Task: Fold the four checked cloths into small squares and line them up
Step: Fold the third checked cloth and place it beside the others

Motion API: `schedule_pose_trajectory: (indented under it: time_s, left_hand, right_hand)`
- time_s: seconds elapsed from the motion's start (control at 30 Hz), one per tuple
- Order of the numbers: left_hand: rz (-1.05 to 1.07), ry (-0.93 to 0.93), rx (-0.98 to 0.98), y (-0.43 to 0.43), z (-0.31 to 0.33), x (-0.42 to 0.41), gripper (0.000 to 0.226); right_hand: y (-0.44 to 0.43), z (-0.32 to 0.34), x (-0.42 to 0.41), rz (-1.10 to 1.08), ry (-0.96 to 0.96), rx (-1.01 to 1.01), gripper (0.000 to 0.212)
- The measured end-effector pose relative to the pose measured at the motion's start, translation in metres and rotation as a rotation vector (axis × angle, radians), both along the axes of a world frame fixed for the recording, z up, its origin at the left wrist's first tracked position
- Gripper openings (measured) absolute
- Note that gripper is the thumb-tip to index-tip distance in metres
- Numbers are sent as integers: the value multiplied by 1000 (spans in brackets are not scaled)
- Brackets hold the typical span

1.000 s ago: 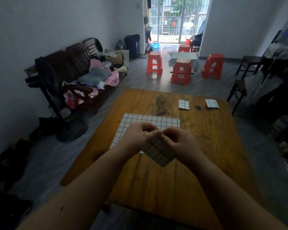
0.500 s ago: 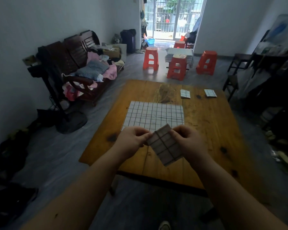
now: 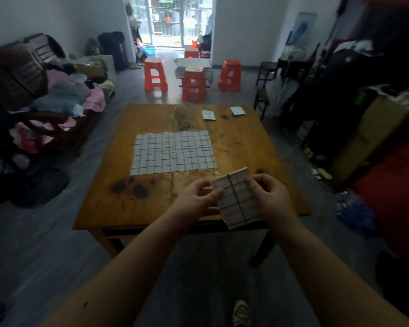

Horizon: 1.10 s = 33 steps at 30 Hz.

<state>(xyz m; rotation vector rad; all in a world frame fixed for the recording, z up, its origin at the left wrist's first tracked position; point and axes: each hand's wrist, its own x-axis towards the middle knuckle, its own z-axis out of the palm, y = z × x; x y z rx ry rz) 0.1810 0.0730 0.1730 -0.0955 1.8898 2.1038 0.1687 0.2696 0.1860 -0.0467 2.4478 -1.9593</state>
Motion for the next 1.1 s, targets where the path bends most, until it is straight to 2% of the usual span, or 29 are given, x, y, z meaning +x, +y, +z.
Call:
schedule_pose_trajectory:
  time_s: [0.17,0.27,0.47,0.67,0.8,1.1]
  left_hand:
    - [-129,30,-83,80,1,-18,19]
    - [-192,63,-149,136,-4,-42,14]
    - [-269,113,-145,293,-22,-89,8]
    - [-346,134,-201,477,-23,-141,10]
    - [-389,163,-245,574,-23,-173,10]
    - [-367,110,-240,690,-39,-285,7]
  right_hand:
    - [66,-7,3,-208,59,-105,9]
    - [122,-14,2,-304,16,-156,10]
    - [276,-43,-13,-402,-94,-205,14]
    - [452,-64,-44,-518,-150,-110,11]
    - [549,-63,-69,-591,-121,13,11]
    - [660,-71,-180,-676,-121,12,14]
